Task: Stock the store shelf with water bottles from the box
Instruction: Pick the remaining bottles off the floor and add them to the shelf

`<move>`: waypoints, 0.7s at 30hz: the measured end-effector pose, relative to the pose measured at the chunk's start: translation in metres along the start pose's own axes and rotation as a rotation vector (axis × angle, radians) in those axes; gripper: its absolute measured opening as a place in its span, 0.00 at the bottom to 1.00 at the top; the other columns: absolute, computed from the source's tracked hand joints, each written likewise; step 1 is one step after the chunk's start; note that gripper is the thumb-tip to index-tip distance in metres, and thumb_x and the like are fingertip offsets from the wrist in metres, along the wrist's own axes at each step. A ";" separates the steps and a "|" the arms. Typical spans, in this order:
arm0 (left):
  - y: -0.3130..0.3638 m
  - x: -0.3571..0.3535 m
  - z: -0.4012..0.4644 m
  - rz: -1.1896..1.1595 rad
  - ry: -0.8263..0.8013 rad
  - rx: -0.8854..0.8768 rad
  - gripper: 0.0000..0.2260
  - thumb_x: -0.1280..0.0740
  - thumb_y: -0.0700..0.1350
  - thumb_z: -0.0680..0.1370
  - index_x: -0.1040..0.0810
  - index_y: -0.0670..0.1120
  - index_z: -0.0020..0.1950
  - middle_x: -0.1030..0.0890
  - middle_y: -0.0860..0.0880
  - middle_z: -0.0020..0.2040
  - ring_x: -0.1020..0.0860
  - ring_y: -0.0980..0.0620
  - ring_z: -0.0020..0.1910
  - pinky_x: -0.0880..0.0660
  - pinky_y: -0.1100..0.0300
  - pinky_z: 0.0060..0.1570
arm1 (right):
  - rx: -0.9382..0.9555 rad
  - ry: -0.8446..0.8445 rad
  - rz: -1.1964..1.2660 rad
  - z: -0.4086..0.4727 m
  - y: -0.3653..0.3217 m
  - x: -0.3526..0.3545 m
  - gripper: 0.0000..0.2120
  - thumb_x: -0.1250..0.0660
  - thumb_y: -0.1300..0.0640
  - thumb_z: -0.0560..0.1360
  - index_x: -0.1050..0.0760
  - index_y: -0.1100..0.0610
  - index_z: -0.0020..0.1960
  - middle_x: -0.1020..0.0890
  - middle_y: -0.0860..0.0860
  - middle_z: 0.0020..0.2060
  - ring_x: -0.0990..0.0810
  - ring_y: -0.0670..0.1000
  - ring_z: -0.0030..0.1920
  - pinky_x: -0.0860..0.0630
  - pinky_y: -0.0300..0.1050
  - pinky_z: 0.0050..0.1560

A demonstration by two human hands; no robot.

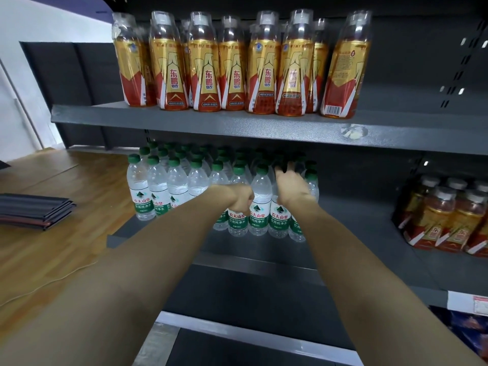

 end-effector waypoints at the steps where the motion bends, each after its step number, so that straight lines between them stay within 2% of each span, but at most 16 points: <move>1: 0.000 0.000 0.000 -0.002 0.001 -0.001 0.06 0.31 0.44 0.78 0.24 0.42 0.49 0.23 0.45 0.47 0.27 0.48 0.42 0.29 0.56 0.41 | 0.003 0.001 0.004 0.001 0.000 -0.001 0.34 0.28 0.68 0.72 0.37 0.57 0.74 0.30 0.62 0.65 0.22 0.64 0.59 0.21 0.57 0.55; 4: 0.001 -0.002 -0.001 -0.006 0.007 0.007 0.07 0.32 0.44 0.78 0.23 0.40 0.51 0.24 0.46 0.46 0.27 0.49 0.41 0.29 0.56 0.42 | 0.018 -0.019 0.031 0.002 0.002 -0.002 0.38 0.26 0.67 0.71 0.39 0.55 0.75 0.33 0.61 0.67 0.23 0.64 0.59 0.22 0.57 0.57; 7: 0.002 -0.003 -0.002 0.005 0.008 0.010 0.06 0.31 0.43 0.78 0.24 0.41 0.48 0.25 0.47 0.45 0.29 0.51 0.39 0.30 0.58 0.40 | 0.029 -0.033 0.032 0.002 0.004 -0.001 0.41 0.24 0.66 0.70 0.41 0.53 0.77 0.34 0.60 0.68 0.23 0.64 0.60 0.22 0.56 0.59; 10: 0.002 -0.002 -0.006 0.018 0.011 0.016 0.06 0.31 0.44 0.78 0.25 0.43 0.47 0.24 0.46 0.47 0.28 0.49 0.41 0.30 0.58 0.39 | 0.041 -0.022 -0.007 -0.001 0.002 0.003 0.38 0.24 0.63 0.70 0.38 0.54 0.75 0.32 0.58 0.66 0.23 0.63 0.60 0.24 0.56 0.61; 13: -0.004 0.001 -0.013 0.035 0.015 0.034 0.07 0.30 0.46 0.77 0.24 0.43 0.48 0.21 0.45 0.51 0.24 0.46 0.47 0.28 0.55 0.43 | 0.038 0.076 -0.016 -0.002 -0.003 0.012 0.38 0.23 0.60 0.68 0.37 0.55 0.73 0.32 0.59 0.67 0.30 0.63 0.66 0.30 0.57 0.66; 17: -0.016 0.007 -0.024 0.053 0.015 0.067 0.07 0.30 0.46 0.77 0.26 0.46 0.45 0.22 0.47 0.50 0.24 0.46 0.49 0.27 0.54 0.46 | 0.117 0.191 0.026 -0.004 -0.023 0.024 0.33 0.26 0.60 0.70 0.36 0.57 0.71 0.31 0.60 0.65 0.32 0.64 0.65 0.28 0.57 0.60; 21: -0.033 0.009 -0.036 0.057 0.021 0.112 0.07 0.29 0.46 0.77 0.26 0.46 0.44 0.22 0.48 0.48 0.23 0.47 0.47 0.24 0.52 0.50 | 0.209 0.122 0.140 -0.010 -0.050 0.021 0.32 0.25 0.57 0.72 0.35 0.57 0.71 0.27 0.58 0.62 0.29 0.61 0.63 0.28 0.54 0.62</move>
Point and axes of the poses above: each hand's wrist, its own z-axis towards the middle knuckle, its own x-axis out of the back of the hand, y = z × x, the point moved 2 cm from there along z, towards the middle knuckle
